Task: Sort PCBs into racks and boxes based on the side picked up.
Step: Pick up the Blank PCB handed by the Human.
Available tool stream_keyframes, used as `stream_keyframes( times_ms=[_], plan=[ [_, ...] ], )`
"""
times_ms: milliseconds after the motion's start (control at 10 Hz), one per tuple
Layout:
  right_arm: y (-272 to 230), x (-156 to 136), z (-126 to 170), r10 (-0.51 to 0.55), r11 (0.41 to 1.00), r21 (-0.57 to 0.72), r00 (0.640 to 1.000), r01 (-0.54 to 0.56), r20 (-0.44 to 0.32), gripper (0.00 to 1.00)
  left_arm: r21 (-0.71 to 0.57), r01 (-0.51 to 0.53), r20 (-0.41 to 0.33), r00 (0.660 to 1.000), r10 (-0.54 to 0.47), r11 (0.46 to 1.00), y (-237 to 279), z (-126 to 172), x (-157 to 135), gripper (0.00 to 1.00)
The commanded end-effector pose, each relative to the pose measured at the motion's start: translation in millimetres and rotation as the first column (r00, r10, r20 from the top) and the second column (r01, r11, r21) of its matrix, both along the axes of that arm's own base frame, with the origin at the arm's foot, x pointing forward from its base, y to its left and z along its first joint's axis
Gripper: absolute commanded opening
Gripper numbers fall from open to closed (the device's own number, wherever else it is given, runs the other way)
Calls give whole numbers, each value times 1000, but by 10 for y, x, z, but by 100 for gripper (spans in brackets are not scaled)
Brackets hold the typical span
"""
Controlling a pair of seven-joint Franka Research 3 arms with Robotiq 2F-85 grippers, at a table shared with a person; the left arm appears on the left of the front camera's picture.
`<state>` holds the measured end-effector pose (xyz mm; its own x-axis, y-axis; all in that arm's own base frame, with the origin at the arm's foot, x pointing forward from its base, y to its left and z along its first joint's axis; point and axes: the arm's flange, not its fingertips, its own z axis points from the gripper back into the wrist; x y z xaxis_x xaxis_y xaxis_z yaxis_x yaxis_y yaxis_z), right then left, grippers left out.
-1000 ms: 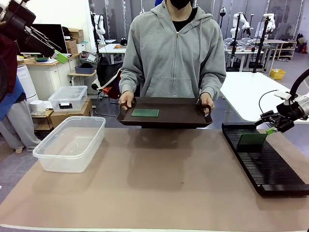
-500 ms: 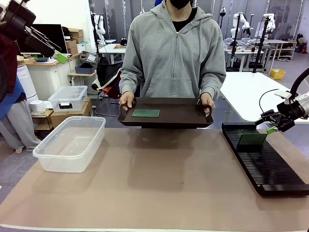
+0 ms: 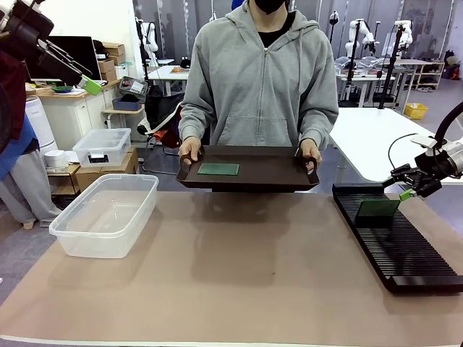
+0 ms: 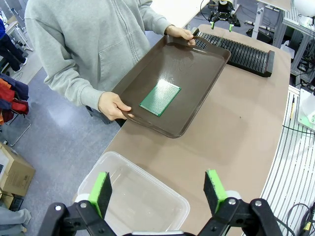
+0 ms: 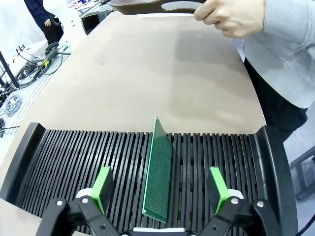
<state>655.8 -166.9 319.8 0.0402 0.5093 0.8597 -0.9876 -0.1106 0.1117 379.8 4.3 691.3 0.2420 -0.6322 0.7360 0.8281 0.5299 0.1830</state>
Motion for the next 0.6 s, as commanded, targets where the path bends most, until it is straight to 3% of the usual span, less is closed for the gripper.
stream_keyframes(
  times_ms=[0, 500],
  plan=[
    [2, 2, 7, -1, 1000, 3, 1000, 1, 2, 100, 0, 8, -3, 1000, -8, 1000, 4, -2, -9, 100],
    [0, 0, 0, 0, 1000, 0, 1000, 0, 0, 100, 0, 8, -3, 1000, -8, 1000, 4, -2, -9, 100]
  ],
)
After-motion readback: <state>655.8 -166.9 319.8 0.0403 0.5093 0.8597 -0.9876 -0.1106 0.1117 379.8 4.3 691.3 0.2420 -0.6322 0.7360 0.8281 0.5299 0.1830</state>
